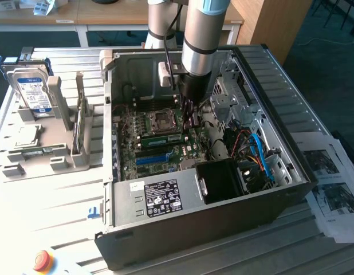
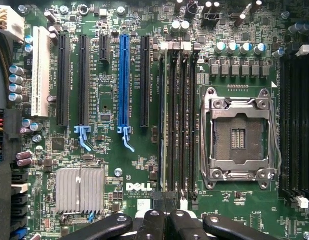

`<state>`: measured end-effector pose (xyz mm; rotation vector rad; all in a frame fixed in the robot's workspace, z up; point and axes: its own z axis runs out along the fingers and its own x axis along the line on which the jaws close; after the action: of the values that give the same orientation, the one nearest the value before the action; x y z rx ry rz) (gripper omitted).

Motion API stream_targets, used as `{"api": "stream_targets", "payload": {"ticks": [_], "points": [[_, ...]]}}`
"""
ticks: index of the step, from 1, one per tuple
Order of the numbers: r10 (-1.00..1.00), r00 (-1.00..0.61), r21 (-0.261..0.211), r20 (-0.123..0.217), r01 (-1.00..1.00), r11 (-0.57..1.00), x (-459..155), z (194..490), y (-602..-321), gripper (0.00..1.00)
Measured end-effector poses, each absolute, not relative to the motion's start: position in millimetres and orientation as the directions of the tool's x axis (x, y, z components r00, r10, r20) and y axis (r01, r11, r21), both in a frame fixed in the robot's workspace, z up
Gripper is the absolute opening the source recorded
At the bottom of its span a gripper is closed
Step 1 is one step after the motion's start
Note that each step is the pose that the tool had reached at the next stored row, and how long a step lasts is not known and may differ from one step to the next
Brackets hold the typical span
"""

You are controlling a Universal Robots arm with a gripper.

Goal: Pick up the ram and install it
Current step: 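Press down the ram until it locks into place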

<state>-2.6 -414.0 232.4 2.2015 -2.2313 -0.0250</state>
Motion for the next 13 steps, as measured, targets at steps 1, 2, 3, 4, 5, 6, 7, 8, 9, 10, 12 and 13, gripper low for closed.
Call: {"api": "stream_targets", "payload": {"ticks": [1,2,3,4,5,6,7,8,9,10,12,13], "points": [[-1.0,-0.014,0.016,-0.006,-1.0,0.013,-2.6,232.4,-414.0,0.1],[-1.0,-0.014,0.016,-0.006,-1.0,0.013,-2.6,232.4,-414.0,0.1],[-1.0,-0.014,0.016,-0.006,-1.0,0.013,-2.6,232.4,-414.0,0.1],[-1.0,-0.014,0.016,-0.006,-1.0,0.013,-2.6,232.4,-414.0,0.1],[-1.0,-0.014,0.016,-0.006,-1.0,0.013,-2.6,232.3,-413.9,0.1],[-1.0,-0.014,0.016,-0.007,-1.0,0.013,-2.6,232.2,-413.6,0.1],[-1.0,-0.014,0.016,-0.006,-1.0,0.013,-2.6,232.1,-413.3,0.1],[-1.0,-0.014,0.016,-0.006,-1.0,0.014,-2.6,232.0,-412.9,0.1],[-1.0,-0.014,0.016,-0.006,-1.0,0.013,-2.6,231.9,-412.4,0.1],[-1.0,-0.014,0.016,-0.006,-1.0,0.013,-2.6,231.8,-412.0,0.1],[-1.0,-0.013,0.016,-0.006,-1.0,0.013,-2.6,231.8,-412.0,0.1],[-1.0,-0.013,0.016,-0.006,-1.0,0.013,-2.6,231.8,-412.0,0.1]]}}
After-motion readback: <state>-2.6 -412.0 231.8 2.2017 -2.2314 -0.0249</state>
